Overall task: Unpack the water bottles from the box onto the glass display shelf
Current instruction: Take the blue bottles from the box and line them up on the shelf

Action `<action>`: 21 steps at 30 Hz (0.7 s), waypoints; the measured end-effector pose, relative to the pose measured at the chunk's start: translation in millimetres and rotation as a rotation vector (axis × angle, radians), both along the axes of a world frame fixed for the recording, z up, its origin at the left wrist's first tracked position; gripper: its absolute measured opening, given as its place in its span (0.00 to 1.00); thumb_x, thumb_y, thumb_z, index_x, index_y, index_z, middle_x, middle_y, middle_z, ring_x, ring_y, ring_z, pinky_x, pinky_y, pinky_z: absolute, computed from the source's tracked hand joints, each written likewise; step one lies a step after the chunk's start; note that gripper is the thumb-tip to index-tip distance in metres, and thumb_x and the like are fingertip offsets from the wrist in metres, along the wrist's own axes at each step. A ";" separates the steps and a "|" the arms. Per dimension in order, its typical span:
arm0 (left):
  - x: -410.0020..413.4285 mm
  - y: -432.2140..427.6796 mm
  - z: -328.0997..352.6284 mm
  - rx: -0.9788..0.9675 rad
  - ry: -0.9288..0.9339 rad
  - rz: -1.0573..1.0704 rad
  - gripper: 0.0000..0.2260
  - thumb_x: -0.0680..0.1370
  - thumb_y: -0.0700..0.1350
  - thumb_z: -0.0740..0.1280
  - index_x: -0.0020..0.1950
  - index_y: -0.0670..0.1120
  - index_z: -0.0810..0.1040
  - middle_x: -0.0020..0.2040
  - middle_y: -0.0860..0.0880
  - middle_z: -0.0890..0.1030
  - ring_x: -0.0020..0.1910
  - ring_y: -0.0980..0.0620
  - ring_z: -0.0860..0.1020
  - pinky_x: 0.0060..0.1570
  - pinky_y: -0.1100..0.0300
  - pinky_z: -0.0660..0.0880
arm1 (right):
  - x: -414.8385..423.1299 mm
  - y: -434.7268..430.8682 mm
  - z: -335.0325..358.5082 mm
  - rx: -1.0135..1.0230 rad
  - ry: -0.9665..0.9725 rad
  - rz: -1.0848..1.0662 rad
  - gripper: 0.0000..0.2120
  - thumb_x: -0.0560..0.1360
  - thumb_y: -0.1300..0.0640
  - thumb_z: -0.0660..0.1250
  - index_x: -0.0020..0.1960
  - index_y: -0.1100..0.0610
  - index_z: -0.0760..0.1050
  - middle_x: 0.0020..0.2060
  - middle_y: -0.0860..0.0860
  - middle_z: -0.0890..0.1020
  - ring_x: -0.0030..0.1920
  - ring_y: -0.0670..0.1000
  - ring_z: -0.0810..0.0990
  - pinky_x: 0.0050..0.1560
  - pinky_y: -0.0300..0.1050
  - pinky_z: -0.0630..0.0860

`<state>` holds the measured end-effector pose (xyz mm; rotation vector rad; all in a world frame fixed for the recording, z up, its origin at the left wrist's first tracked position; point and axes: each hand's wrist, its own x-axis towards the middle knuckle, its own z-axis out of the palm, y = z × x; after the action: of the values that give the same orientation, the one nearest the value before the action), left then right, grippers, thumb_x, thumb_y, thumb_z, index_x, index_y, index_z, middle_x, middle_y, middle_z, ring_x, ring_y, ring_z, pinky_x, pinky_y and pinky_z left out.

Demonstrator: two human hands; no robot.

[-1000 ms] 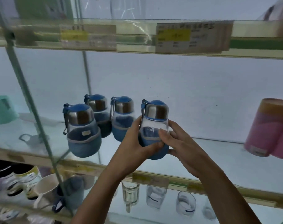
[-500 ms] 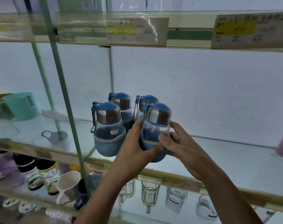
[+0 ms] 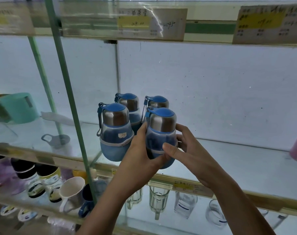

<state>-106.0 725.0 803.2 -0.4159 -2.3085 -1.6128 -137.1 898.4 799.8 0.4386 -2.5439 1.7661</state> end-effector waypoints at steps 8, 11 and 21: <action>3.4 -2.6 -7.9 -0.085 0.059 0.118 0.37 0.74 0.55 0.75 0.78 0.63 0.58 0.71 0.65 0.71 0.70 0.66 0.70 0.68 0.58 0.74 | 1.0 -7.1 0.5 0.024 0.009 0.005 0.39 0.68 0.31 0.72 0.74 0.34 0.60 0.70 0.43 0.77 0.69 0.47 0.77 0.72 0.57 0.74; 8.2 -1.2 -13.8 -0.177 0.078 0.217 0.41 0.76 0.61 0.70 0.82 0.58 0.50 0.78 0.58 0.66 0.75 0.59 0.66 0.70 0.53 0.72 | 1.6 -9.6 0.9 0.022 0.019 0.006 0.38 0.69 0.32 0.73 0.75 0.35 0.60 0.69 0.44 0.77 0.69 0.46 0.77 0.72 0.57 0.74; 21.8 -1.5 -25.6 -0.397 0.128 0.419 0.43 0.78 0.59 0.69 0.83 0.48 0.48 0.77 0.49 0.64 0.74 0.51 0.67 0.67 0.54 0.72 | 3.1 -14.3 1.8 0.037 0.044 0.001 0.38 0.67 0.34 0.69 0.74 0.35 0.60 0.71 0.43 0.75 0.67 0.47 0.77 0.64 0.45 0.75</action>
<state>-84.2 723.5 777.6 -0.0988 -2.4086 -0.9110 -134.0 884.0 801.6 0.4748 -2.5503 1.6929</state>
